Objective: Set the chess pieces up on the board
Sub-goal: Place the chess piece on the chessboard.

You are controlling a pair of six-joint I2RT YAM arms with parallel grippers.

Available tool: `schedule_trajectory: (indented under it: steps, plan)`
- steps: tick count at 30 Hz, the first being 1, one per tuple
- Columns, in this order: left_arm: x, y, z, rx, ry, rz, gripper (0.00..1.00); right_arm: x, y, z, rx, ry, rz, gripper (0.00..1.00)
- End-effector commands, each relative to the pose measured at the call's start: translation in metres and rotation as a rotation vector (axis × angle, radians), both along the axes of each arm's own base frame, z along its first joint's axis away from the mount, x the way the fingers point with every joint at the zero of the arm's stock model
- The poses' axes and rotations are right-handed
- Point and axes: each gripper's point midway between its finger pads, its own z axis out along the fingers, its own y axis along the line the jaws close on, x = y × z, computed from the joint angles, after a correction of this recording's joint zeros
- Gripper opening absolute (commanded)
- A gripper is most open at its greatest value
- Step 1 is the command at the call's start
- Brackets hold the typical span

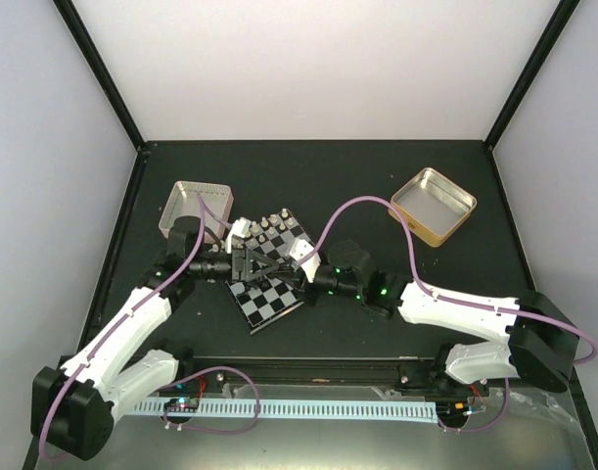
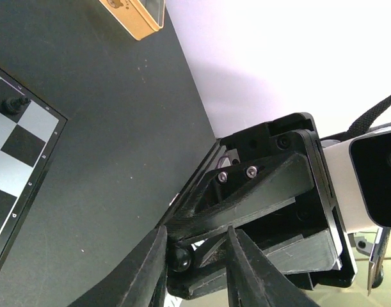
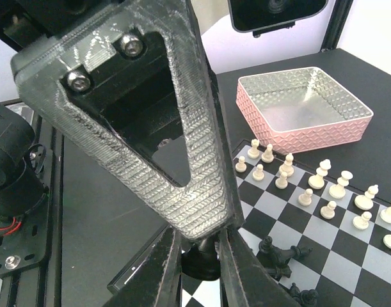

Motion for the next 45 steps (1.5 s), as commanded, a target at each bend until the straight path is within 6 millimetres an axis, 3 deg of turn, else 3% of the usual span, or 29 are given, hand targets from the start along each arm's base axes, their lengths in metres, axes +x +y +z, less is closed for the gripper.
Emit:
schedule_trajectory:
  steps: [1,7,11,14,19,22,25,29,32,38,45]
  plan:
    - [-0.001,-0.006,0.007,-0.023,-0.028,-0.034,0.24,-0.003,0.001,0.016,0.049,-0.047,0.021,0.11]
    - [-0.002,-0.008,0.007,-0.019,-0.047,-0.042,0.05,0.001,-0.001,0.017,0.057,-0.022,-0.014,0.13]
    - [0.002,-0.007,0.006,-0.003,-0.07,-0.016,0.02,0.01,-0.004,0.008,0.008,0.077,-0.092,0.33]
    - [0.009,-0.004,0.001,0.036,-0.094,0.031,0.02,0.004,-0.01,-0.004,-0.009,0.164,-0.108,0.54]
    - [0.029,0.008,-0.017,0.204,-0.166,0.161,0.02,0.008,-0.044,-0.007,0.064,0.294,-0.281,0.68]
    - [0.038,0.011,-0.028,0.328,-0.233,0.216,0.02,0.025,-0.078,-0.008,0.068,0.357,-0.507,0.69]
    - [0.042,0.003,-0.034,0.403,-0.307,0.21,0.02,0.043,-0.117,-0.016,0.022,0.426,-0.763,0.69]
    - [0.05,-0.016,-0.049,0.529,-0.416,0.194,0.02,0.05,-0.165,-0.03,-0.053,0.52,-1.04,0.69]
    - [0.061,-0.029,-0.066,0.651,-0.479,0.191,0.02,0.05,-0.187,-0.036,-0.067,0.564,-1.143,0.69]
    - [0.078,-0.07,-0.099,0.79,-0.531,0.115,0.02,0.052,-0.214,-0.048,-0.052,0.609,-1.241,0.69]
    - [0.085,-0.086,-0.136,0.841,-0.493,0.071,0.02,0.053,-0.226,-0.055,-0.042,0.629,-1.281,0.69]
